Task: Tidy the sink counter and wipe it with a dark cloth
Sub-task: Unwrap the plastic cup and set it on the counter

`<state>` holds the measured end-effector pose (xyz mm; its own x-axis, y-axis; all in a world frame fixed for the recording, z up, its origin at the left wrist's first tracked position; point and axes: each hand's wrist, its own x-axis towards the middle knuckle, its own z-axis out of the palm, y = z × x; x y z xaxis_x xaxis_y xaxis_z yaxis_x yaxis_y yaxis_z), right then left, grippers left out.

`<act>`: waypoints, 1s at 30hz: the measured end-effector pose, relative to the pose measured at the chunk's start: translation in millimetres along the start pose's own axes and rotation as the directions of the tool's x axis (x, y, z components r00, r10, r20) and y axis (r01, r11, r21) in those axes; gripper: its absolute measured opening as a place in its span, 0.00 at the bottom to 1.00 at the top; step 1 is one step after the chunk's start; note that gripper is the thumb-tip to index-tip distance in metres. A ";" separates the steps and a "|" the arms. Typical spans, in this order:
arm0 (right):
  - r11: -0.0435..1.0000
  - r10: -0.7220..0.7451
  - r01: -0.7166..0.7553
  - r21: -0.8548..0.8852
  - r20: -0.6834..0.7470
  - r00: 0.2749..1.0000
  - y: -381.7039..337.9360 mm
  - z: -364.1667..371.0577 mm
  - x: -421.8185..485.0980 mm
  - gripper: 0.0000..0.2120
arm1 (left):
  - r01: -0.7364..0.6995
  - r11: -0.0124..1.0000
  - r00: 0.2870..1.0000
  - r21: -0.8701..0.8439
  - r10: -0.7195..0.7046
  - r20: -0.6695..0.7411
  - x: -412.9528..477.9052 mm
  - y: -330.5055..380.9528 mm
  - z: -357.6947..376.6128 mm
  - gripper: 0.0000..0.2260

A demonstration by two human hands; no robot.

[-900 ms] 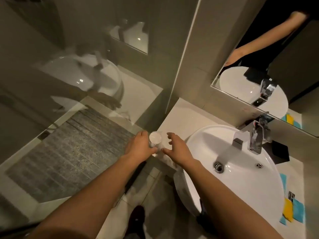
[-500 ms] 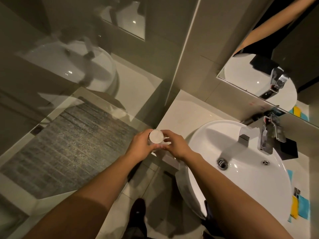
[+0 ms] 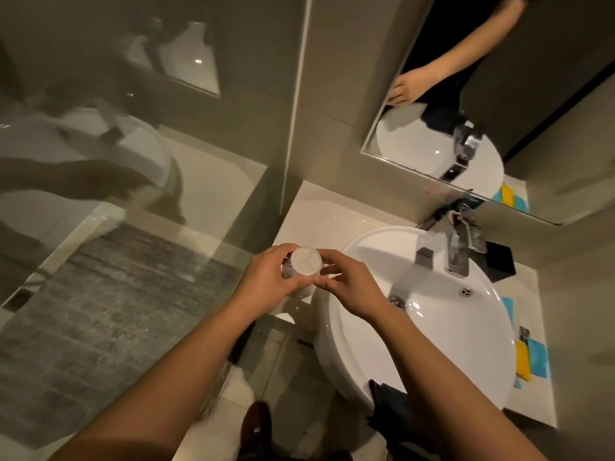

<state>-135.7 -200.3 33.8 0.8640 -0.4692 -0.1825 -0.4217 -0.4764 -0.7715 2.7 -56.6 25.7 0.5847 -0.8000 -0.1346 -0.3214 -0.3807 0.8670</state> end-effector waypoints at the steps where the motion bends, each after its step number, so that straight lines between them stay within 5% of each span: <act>1: 1.000 0.002 -0.002 0.009 -0.028 1.000 0.4 -12.7 -9.4 0.22 | -0.027 1.000 1.000 -0.003 0.027 0.017 1.6 12.9 5.1 0.25; 13: 0.993 0.119 -0.108 0.052 -0.343 0.932 59.0 -166.2 -143.9 0.21 | -0.386 0.919 0.889 0.080 0.347 0.298 22.8 170.4 135.5 0.29; 30: 0.939 0.338 -0.241 0.246 -0.521 0.784 204.4 -341.1 -229.8 0.21 | -0.535 0.834 0.780 0.136 0.425 0.460 84.8 326.2 358.5 0.25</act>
<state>-514.2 -443.4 125.9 0.3914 -0.9162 -0.0863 -0.5363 -0.1509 -0.8305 -319.6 -414.9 125.2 -0.0230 -0.9988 0.0430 -0.6819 0.0471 0.7299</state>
